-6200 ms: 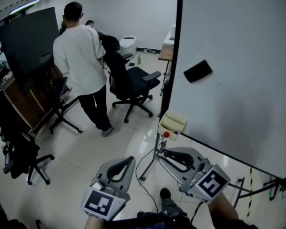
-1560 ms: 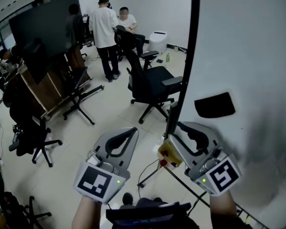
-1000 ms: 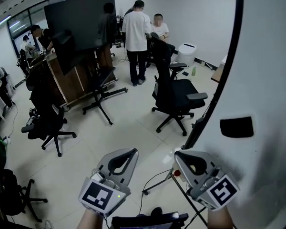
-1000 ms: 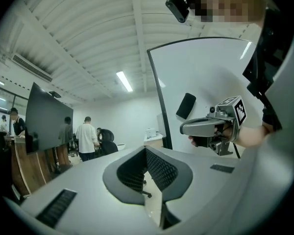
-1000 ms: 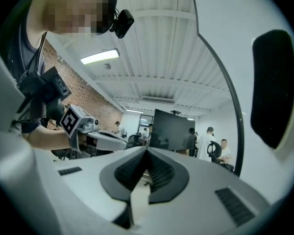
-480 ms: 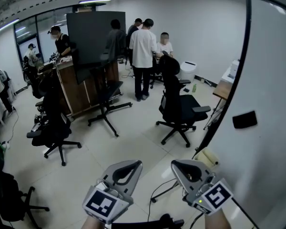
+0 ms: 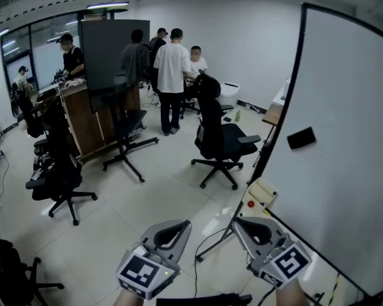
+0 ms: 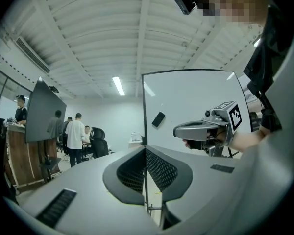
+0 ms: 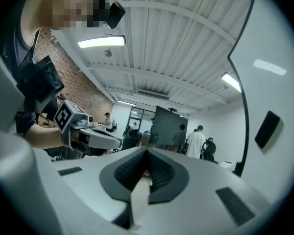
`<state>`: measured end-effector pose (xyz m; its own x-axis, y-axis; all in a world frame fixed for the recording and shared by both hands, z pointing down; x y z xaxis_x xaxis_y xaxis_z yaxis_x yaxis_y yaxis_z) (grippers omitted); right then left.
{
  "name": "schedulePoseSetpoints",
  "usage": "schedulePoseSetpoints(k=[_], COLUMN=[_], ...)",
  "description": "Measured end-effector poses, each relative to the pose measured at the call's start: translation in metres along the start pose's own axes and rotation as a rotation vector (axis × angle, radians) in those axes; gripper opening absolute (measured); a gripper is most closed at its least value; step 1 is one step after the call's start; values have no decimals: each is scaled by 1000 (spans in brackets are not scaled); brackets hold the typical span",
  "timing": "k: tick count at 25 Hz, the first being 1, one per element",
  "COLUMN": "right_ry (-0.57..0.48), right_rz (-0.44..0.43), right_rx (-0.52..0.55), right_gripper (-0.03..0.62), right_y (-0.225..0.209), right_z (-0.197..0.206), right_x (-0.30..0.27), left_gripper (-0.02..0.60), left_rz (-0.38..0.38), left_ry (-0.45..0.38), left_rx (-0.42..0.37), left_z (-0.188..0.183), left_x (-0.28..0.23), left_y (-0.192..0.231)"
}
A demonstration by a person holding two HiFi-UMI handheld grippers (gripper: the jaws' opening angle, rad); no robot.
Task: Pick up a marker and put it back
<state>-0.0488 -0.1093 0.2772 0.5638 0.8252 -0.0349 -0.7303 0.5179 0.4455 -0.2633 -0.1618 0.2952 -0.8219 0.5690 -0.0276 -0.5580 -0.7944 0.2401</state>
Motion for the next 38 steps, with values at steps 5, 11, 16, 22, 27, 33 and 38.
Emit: schedulePoseSetpoints(k=[5,11,16,22,27,33,38], right_ry=[-67,-86,-104,-132,-149,-162,-154], right_rz=[13,-63,-124,-181,-229,-302,-332], right_rx=[-44,-65,-124,-150,-199,-234,-241], right_gripper=[8,8,8,8,8,8,8], right_y=[-9,-32,-45,-40,-17,46,133], right_z=[2,30,50,54,52,36,4], right_x=[75,163,206,218,208,184,169], left_gripper=[-2,-2,-2,-2,-2,-2,-2], left_rz=[-24,-103,-163,-251,-323,-437,-489], left_ry=[21,9,65,69,93,77,16], left_rx=[-48,-74,-56,-44,-44,19,61], left_z=[9,39,64,65,71,87,101], left_x=[-4,-31,-42,-30,5,90,195], left_y=[-69,-158,-218,-244,-244,-230,-218])
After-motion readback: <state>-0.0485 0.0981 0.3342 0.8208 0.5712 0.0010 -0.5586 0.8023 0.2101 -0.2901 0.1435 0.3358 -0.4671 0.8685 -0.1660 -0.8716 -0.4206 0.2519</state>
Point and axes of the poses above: the fingertips, and each gripper's own axes: x backward along the fingers, y to its left, z out of its underside, the point moved 9 cm from there along x, backward along the fingers, and after that the axes turned 15 degrees about x, right-handed, at the moved point
